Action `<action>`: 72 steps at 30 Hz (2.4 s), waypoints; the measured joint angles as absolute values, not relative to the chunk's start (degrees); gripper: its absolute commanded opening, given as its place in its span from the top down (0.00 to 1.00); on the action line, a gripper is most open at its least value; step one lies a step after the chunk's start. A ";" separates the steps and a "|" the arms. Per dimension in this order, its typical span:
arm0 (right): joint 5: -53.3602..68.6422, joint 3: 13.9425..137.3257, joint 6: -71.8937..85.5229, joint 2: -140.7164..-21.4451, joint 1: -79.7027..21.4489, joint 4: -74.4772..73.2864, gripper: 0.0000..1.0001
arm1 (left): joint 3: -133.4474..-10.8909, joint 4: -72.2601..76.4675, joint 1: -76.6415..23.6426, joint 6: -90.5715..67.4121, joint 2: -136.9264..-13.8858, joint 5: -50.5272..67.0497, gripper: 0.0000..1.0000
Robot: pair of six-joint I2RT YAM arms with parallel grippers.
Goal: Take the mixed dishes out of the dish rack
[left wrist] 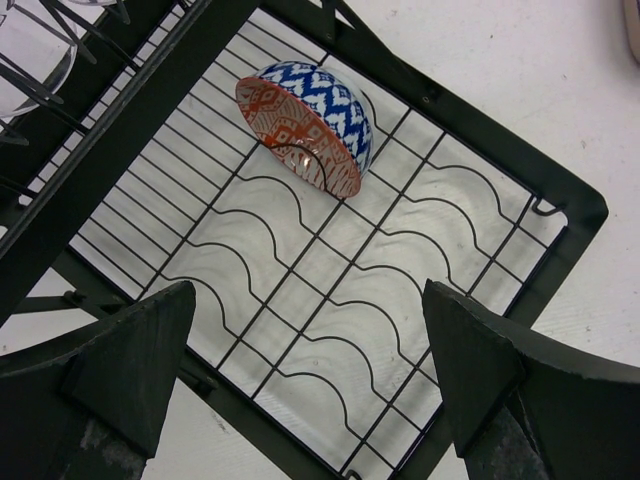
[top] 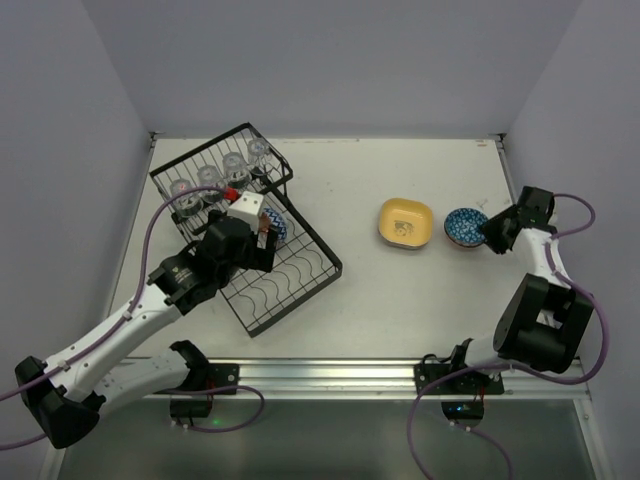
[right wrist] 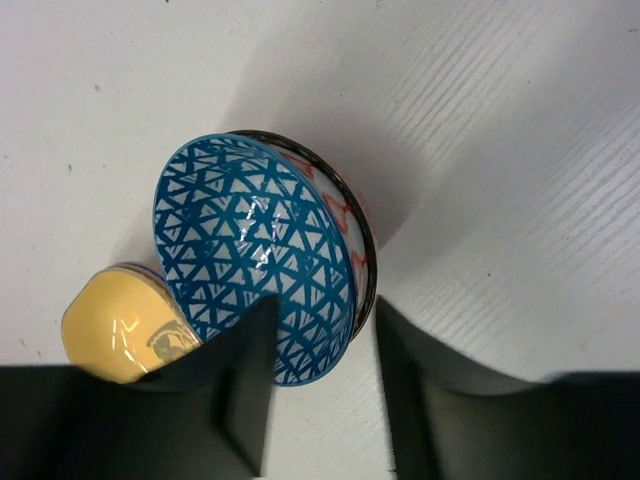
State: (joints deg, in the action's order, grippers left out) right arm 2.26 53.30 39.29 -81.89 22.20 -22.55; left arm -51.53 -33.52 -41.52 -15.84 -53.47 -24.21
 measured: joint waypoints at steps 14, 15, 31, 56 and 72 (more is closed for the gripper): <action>8.01 52.53 39.72 -69.49 22.26 -22.87 0.01 | -51.79 -33.08 -36.18 -19.68 -53.56 -21.12 0.00; 10.11 51.24 39.48 -66.59 22.26 -21.67 0.01 | -52.12 -33.06 -35.83 -21.23 -53.84 -20.93 0.00; 46.92 34.52 43.18 -36.80 22.13 -12.34 0.01 | -37.91 -9.04 -35.92 -40.58 -56.12 -18.96 0.11; 55.13 32.12 45.87 -33.69 21.21 -7.66 0.01 | -31.00 26.30 -39.57 -36.69 -80.18 -30.37 0.46; 55.48 32.12 45.84 -34.83 19.75 -6.81 0.01 | -29.98 38.00 -39.35 -31.83 -85.95 -30.79 0.92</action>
